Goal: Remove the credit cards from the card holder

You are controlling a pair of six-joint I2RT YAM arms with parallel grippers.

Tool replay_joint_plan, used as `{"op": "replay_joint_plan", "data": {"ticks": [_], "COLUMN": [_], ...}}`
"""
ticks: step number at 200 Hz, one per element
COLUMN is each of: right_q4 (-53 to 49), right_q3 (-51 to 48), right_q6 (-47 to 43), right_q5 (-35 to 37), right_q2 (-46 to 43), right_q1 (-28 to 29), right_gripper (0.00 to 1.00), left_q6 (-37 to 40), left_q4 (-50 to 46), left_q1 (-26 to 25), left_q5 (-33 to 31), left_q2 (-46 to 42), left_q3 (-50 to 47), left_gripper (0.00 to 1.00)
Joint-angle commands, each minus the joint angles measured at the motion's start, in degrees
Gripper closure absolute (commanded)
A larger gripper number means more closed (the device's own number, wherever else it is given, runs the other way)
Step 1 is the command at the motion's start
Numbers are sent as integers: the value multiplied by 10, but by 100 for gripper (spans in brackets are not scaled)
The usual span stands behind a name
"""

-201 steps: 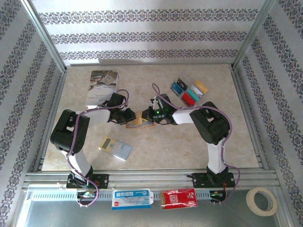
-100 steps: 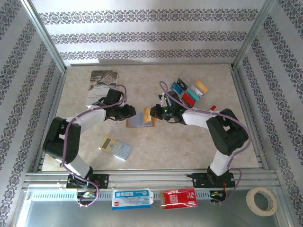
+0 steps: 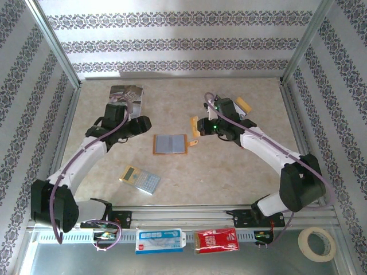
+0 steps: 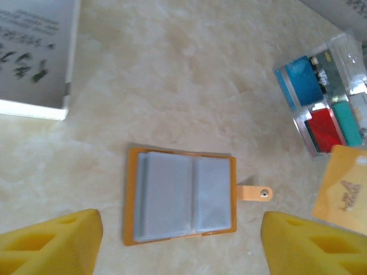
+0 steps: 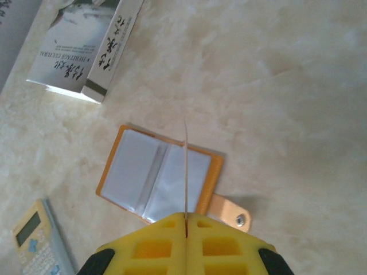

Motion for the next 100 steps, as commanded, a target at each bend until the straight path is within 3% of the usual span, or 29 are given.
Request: {"op": "replay_joint_plan", "data": {"ticks": [1,27,100], "right_q4": [-74,-115,-223], "right_q3": [48,106,263], "right_q6": [-93,-132,-238], "right_q5": [42,80,162], "right_q2": [-12,5,93], "right_q1": [-3,-5,-51], "right_gripper": [100,100,100], "left_q6": [33,52,58], "left_q4": [-27,-24,-24], "left_q1": [23,49,64], "left_q5": [2,-4,-18], "left_q2": [-28,-68,-118], "left_q3": [-43,-89,-117], "left_gripper": [12,0,0]}}
